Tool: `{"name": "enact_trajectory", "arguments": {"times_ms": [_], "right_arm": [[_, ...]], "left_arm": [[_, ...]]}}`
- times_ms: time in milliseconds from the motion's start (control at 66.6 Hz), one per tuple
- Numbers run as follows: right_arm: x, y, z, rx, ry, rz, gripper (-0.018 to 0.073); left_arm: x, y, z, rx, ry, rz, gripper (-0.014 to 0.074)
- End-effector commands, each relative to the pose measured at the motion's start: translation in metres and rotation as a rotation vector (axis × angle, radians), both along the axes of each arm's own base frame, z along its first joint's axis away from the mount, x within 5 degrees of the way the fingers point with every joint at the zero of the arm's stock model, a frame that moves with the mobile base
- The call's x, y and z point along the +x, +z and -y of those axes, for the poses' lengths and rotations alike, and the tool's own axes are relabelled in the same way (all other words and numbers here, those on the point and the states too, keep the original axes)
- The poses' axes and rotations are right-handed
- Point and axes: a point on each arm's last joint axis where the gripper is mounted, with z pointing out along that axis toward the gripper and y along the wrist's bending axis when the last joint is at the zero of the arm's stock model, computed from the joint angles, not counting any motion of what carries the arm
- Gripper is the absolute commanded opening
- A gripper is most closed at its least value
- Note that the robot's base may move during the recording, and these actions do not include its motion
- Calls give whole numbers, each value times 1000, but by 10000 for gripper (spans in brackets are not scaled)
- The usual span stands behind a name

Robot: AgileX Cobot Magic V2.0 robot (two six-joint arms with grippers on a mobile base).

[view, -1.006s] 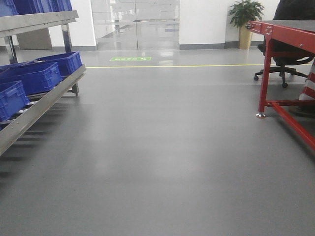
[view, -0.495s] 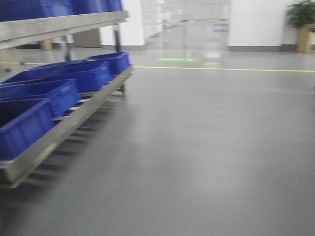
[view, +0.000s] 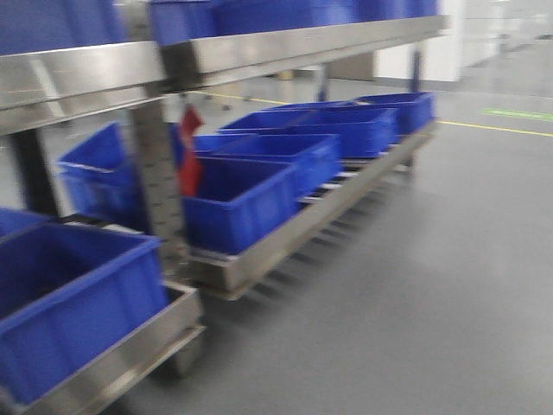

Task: Move two blue bins to right shelf middle
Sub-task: 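Drive the base to another shelf while holding the teal bin, then lower the teal bin onto the upper shelf with both grippers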

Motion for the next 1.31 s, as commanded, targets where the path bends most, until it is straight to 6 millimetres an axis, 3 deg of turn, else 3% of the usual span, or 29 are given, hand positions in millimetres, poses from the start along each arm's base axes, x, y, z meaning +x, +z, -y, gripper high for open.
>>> {"name": "enact_trajectory", "arguments": {"times_ms": [0, 1291], "right_arm": [[-3, 14, -2, 22, 21, 94, -162], [-3, 14, -2, 22, 21, 95, -162]], "left_arm": [[-5, 11, 0, -22, -17, 56, -111], [-5, 11, 0, -22, -17, 56, -111]]}}
